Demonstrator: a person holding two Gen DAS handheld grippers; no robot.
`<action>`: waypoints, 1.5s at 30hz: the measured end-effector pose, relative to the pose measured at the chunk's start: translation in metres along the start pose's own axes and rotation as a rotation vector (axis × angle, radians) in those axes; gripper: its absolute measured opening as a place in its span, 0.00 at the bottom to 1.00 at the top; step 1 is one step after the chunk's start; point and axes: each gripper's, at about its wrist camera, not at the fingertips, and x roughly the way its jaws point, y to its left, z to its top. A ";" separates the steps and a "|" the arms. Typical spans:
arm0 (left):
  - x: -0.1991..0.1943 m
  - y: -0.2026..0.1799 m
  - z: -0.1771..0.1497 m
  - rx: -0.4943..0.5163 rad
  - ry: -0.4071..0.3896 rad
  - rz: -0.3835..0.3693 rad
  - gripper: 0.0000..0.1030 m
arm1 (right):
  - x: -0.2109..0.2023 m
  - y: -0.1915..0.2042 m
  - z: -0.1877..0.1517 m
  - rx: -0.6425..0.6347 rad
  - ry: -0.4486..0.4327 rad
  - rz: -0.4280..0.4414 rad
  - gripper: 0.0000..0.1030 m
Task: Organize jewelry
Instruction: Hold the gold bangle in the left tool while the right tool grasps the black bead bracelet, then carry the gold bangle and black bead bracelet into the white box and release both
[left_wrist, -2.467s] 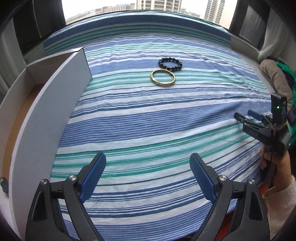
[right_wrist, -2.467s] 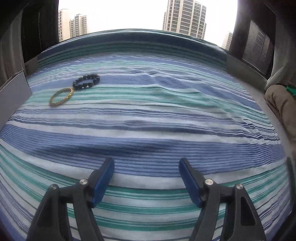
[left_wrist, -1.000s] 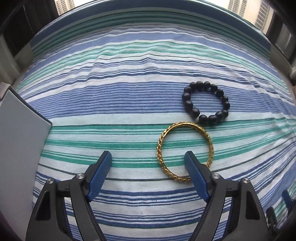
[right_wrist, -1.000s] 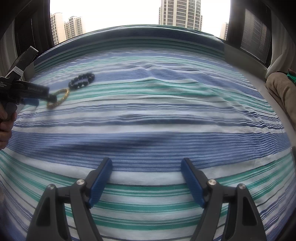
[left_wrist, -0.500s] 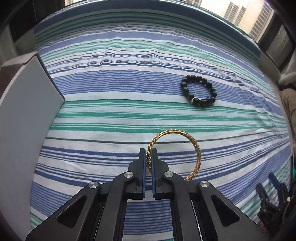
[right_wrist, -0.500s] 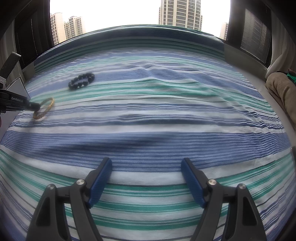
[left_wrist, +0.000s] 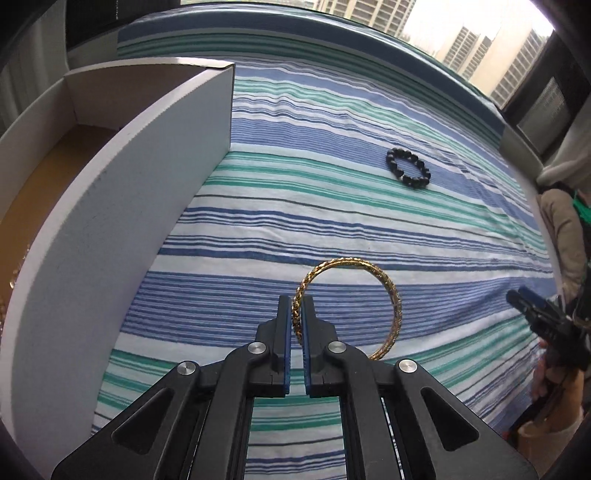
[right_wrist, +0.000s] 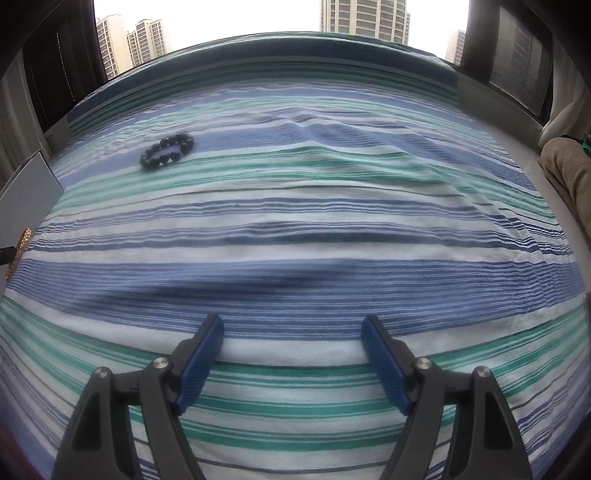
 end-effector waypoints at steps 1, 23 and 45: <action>-0.002 0.001 -0.003 -0.003 -0.003 -0.005 0.03 | -0.006 0.002 0.014 0.009 -0.012 0.057 0.76; -0.035 0.007 -0.014 0.032 -0.113 0.166 0.03 | 0.129 0.194 0.172 -0.291 0.105 0.084 0.48; -0.172 0.057 -0.024 -0.079 -0.223 -0.062 0.03 | -0.044 0.147 0.193 -0.051 -0.052 0.527 0.12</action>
